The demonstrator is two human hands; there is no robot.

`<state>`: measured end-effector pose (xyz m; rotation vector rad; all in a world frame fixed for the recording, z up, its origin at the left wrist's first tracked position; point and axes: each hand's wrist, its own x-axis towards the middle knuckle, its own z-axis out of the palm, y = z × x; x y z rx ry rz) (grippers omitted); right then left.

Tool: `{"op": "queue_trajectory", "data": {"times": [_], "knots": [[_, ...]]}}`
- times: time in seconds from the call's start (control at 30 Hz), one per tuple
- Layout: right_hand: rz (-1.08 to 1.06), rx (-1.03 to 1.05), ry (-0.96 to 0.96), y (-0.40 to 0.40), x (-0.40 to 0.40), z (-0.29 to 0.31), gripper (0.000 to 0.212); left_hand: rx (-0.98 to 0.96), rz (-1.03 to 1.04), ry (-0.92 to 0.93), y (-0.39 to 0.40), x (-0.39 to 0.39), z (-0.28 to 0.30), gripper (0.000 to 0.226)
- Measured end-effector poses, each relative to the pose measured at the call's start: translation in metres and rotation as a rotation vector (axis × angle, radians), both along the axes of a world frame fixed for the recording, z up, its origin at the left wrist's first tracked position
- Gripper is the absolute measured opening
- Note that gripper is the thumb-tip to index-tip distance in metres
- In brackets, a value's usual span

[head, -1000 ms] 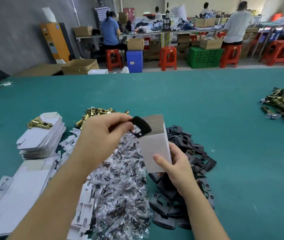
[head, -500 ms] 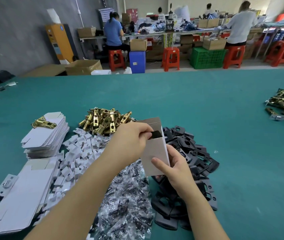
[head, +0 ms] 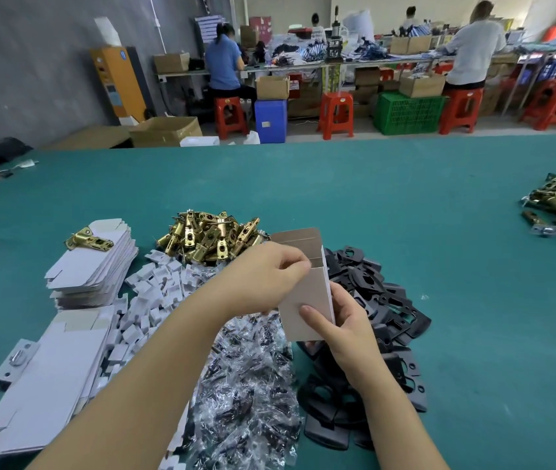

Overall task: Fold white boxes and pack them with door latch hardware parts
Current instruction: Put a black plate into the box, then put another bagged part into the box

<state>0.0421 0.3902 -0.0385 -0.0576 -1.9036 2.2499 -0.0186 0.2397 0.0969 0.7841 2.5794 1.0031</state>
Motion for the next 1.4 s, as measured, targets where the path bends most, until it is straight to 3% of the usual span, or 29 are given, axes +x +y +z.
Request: {"op": "queue_trajectory", "data": {"times": [0.13,0.23,0.3,0.4,0.5,0.63,0.93,1.23,1.4], "knots": [[-0.042,-0.006,-0.009,0.001,0.001,0.001,0.054,0.281,0.116,0.202,-0.017,-0.009,0.002,0.023],[-0.093,-0.013,-0.026,0.003,0.0,-0.002,0.053,0.421,0.166,0.043,-0.041,-0.018,-0.004,0.027],[-0.109,-0.03,-0.032,0.003,-0.001,-0.004,0.049,0.223,0.115,-0.017,-0.054,-0.02,-0.017,0.024],[-0.114,-0.036,-0.036,0.002,-0.002,-0.005,0.041,-0.307,-0.033,0.055,-0.064,-0.021,-0.043,0.011],[-0.1,-0.025,-0.043,0.001,-0.003,-0.006,0.045,-0.508,-0.058,0.043,-0.067,-0.02,-0.063,0.023],[-0.087,-0.014,-0.071,-0.001,-0.002,-0.006,0.061,-0.477,-0.043,0.024,-0.066,-0.021,-0.076,0.017],[-0.085,-0.01,-0.089,0.0,-0.003,-0.008,0.063,-0.468,-0.007,0.084,-0.069,-0.024,-0.077,0.017],[-0.067,-0.014,-0.078,-0.001,-0.003,-0.007,0.049,-0.471,-0.021,-0.047,-0.092,-0.029,-0.079,0.045],[-0.073,0.004,-0.075,-0.001,-0.003,-0.007,0.057,-0.508,-0.017,0.046,-0.09,-0.026,-0.083,0.025]]}}
